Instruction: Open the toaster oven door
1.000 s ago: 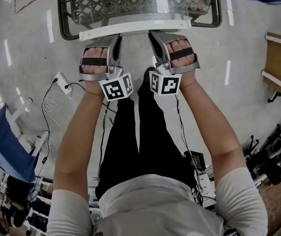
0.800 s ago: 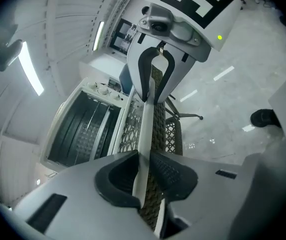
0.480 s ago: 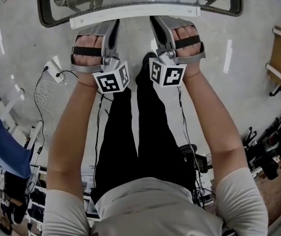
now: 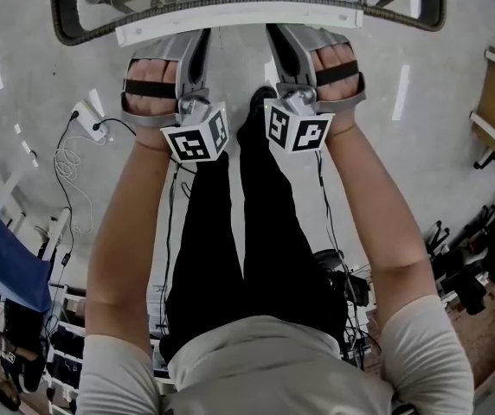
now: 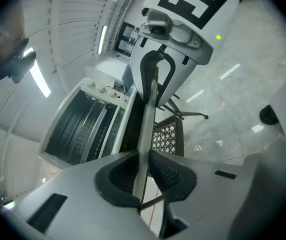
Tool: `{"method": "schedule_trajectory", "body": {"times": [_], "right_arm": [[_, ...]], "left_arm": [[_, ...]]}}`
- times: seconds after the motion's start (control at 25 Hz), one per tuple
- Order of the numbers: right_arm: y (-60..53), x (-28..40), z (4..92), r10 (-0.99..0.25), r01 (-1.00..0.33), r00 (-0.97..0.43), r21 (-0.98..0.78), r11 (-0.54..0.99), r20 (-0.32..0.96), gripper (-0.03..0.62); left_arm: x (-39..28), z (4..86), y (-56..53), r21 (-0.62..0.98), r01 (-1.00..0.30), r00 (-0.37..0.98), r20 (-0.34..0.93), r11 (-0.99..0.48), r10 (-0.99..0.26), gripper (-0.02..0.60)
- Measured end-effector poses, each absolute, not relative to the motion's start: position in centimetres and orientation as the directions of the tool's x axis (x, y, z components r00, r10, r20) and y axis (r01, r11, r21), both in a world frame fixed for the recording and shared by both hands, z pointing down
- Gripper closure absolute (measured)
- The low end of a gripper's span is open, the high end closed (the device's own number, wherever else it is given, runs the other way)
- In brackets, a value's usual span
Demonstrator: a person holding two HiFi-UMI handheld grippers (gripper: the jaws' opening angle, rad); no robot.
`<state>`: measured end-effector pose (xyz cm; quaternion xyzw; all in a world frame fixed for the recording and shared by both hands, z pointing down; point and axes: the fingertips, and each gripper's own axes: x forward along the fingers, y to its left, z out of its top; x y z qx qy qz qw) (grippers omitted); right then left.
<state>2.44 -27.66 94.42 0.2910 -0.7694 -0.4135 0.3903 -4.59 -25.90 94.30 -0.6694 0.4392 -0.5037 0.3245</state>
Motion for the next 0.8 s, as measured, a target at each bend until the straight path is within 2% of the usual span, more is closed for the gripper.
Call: {"method": "schedule_trajectory", "body": {"times": [0.16, 0.24, 0.52, 0.8], "right_arm": [[-27.4, 2.6, 93.9, -0.748, -0.16, -0.534, 0.821, 0.548, 0.394, 0.517], [-27.1, 2.4, 93.1, -0.724, -0.211, -0.553, 0.771, 0.601, 0.412, 0.534], [-25.4, 1.5, 89.3, -0.681, -0.302, -0.595, 0.666, 0.682, 0.427, 0.534], [-25.5, 2.0, 83.3, -0.669, -0.438, -0.596, 0.518, 0.735, 0.445, 0.546]], "left_arm": [[-4.4, 94.0, -25.8, -0.852, -0.296, 0.117, 0.415, -0.431, -0.902, 0.506], [-4.1, 93.4, -25.5, -0.818, -0.349, 0.152, 0.431, -0.457, -0.889, 0.506], [-3.0, 89.8, -24.2, -0.71, -0.502, 0.222, 0.446, -0.494, -0.867, 0.512], [-4.0, 83.3, -23.0, -0.594, -0.66, 0.216, 0.436, -0.459, -0.874, 0.536]]}}
